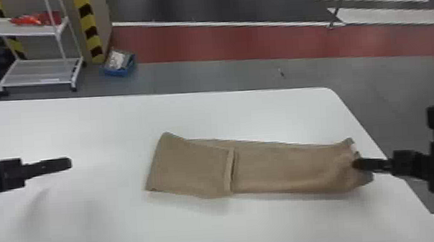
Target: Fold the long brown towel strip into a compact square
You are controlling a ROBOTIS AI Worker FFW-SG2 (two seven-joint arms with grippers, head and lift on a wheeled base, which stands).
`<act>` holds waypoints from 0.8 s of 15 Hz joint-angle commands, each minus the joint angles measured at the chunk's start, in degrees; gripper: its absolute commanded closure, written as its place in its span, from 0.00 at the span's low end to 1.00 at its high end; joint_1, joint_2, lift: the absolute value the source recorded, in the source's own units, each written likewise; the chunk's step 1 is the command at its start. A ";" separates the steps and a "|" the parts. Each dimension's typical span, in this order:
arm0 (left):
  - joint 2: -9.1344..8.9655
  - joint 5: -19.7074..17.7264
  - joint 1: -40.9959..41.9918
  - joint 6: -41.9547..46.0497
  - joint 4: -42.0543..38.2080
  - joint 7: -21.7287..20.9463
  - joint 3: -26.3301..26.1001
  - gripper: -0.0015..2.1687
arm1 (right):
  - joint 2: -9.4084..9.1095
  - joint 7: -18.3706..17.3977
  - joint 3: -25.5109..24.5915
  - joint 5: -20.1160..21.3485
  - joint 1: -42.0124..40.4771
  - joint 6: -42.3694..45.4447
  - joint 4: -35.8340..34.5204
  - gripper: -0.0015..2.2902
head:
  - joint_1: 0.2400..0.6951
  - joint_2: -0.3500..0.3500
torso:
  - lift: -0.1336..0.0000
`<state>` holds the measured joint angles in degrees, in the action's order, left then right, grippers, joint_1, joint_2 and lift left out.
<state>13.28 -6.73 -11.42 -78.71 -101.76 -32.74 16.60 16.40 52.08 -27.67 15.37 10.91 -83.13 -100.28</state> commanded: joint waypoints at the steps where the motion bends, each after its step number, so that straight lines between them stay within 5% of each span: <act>1: -0.01 0.05 0.43 0.00 -0.10 -0.04 0.63 0.04 | -0.66 -0.66 2.88 3.36 5.97 1.61 5.80 0.61 | 1.00 0.28 | 0.07; 2: 0.17 0.05 0.70 0.00 -0.19 -0.04 1.07 0.04 | -1.10 -0.75 3.67 4.23 6.85 2.14 6.41 0.60 | 1.00 0.29 | 0.07; 3: 0.34 -0.12 0.79 0.00 -0.19 -0.13 1.51 0.04 | -1.46 -1.36 4.11 5.11 7.02 2.31 6.50 0.48 | 1.00 0.30 | 0.07; 5: 0.61 -0.21 0.87 0.00 -0.19 -0.13 2.39 0.04 | -1.54 -2.24 4.02 5.29 6.67 1.08 6.06 0.00 | 1.00 0.32 | 0.07; 12: 1.05 -0.48 1.84 -0.35 -1.60 -0.39 3.44 0.04 | -1.10 2.33 0.68 5.03 7.55 -6.95 -4.31 0.03 | 1.00 0.36 | 0.07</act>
<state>14.14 -7.21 -9.66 -78.93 -103.12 -33.11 19.94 15.29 54.39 -26.75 19.33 18.31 -89.60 -103.72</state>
